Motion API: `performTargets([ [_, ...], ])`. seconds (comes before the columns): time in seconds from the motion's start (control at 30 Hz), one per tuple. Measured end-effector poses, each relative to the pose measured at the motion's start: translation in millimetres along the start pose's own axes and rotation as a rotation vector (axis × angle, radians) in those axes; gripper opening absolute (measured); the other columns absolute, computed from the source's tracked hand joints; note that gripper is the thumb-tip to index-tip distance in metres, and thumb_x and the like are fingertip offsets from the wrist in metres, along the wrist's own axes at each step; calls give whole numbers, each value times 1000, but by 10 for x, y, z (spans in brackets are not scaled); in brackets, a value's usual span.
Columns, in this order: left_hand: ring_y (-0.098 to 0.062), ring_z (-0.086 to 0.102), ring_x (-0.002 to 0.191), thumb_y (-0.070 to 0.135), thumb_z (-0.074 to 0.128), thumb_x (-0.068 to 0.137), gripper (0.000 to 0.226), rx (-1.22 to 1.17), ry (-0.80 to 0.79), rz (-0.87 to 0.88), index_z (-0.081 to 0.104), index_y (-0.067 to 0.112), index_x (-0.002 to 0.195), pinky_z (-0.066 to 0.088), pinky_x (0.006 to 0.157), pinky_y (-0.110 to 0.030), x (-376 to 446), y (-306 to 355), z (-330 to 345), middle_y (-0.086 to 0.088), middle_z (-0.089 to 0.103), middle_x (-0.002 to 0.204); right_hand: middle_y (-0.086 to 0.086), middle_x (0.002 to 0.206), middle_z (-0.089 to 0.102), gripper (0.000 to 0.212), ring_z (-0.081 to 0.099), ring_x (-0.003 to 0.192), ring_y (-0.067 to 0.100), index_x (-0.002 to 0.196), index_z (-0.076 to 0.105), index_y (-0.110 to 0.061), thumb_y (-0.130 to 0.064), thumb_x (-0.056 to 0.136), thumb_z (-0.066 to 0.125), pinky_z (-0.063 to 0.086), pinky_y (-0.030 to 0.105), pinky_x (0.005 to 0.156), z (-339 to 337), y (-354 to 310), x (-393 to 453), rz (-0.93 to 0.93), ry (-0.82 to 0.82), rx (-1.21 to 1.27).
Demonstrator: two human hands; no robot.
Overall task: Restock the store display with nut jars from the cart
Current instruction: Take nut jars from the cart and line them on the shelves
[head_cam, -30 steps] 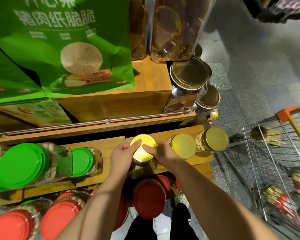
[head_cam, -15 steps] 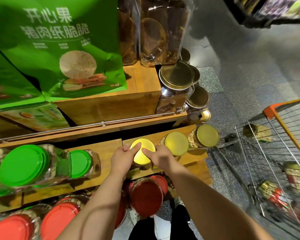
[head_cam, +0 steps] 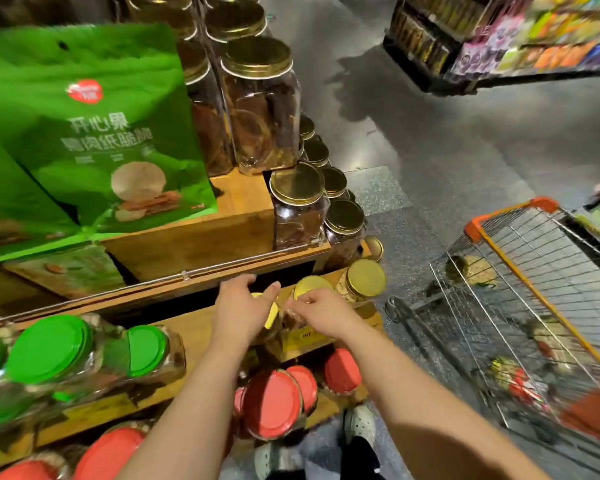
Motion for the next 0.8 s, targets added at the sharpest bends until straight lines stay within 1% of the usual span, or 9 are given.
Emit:
performTargets([
  [0.03, -25, 52, 132, 56, 67, 91, 62, 26, -11, 48, 61, 17, 137, 44, 105, -38, -70, 154, -21, -7, 60, 140, -3, 86, 63, 38, 57, 81, 17, 93, 74, -20, -56, 94, 61, 42, 31, 73, -119, 40, -100, -16, 24, -8],
  [0.1, -21, 56, 129, 60, 67, 89, 62, 72, -38, 130, 61, 20, 137, 46, 103, -37, -208, 422, -37, -2, 61, 140, -4, 106, 64, 47, 59, 100, 17, 121, 72, -17, -54, 94, 61, 45, 31, 85, -377, 105, -316, -40, 60, -20],
  [0.17, -14, 64, 112, 60, 69, 87, 64, 116, -84, 183, 60, 23, 138, 49, 95, -34, -354, 662, -41, 3, 62, 139, -4, 123, 67, 48, 62, 112, 18, 132, 67, -21, -50, 95, 63, 47, 31, 92, -631, 156, -532, -39, 74, -25],
  [0.23, -15, 67, 107, 60, 71, 85, 68, 161, -124, 233, 57, 25, 141, 52, 95, -34, -524, 908, -11, 3, 62, 138, -2, 135, 65, 46, 60, 121, 19, 133, 67, -25, -49, 94, 65, 47, 30, 98, -913, 233, -757, -46, 94, -69],
  [0.3, -23, 59, 125, 63, 71, 83, 72, 231, -132, 303, 54, 26, 144, 51, 104, -41, -676, 1175, 43, -1, 55, 146, 0, 142, 61, 51, 56, 129, 22, 136, 65, -26, -52, 92, 66, 45, 31, 105, -1196, 344, -945, -52, 135, -148],
  [0.37, -24, 44, 142, 63, 69, 85, 75, 326, -133, 381, 50, 27, 148, 42, 114, -42, -819, 1442, 126, -4, 40, 159, 1, 144, 60, 54, 55, 130, 23, 137, 64, -26, -54, 91, 66, 44, 31, 104, -1463, 500, -1119, -48, 197, -212],
  [0.5, -23, 29, 152, 64, 66, 87, 77, 448, -148, 493, 44, 31, 152, 32, 120, -41, -1144, 1970, 431, -5, 24, 167, 2, 139, 63, 55, 58, 127, 24, 137, 62, -25, -54, 90, 67, 47, 32, 100, -1913, 955, -1516, -25, 271, -281],
  [0.67, -26, 39, 146, 68, 62, 86, 73, 572, -173, 653, 48, 33, 148, 43, 113, -45, -1701, 2640, 1169, -5, 31, 164, 6, 147, 56, 65, 52, 135, 26, 144, 56, -24, -57, 89, 68, 43, 34, 108, -2489, 1852, -2055, 68, 313, -313],
  [0.8, -25, 40, 146, 68, 59, 88, 70, 734, -246, 817, 45, 37, 150, 43, 113, -42, -2234, 3225, 1869, -3, 30, 164, 2, 150, 54, 65, 51, 136, 23, 145, 55, -26, -58, 90, 67, 41, 31, 107, -3025, 2648, -2536, 119, 359, -238],
])
Point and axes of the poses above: each hand's wrist, its own x-axis towards the middle knuckle, its own z-axis out of the palm, y = z × x, the point moved 3 cm from there along x, towards the middle knuckle
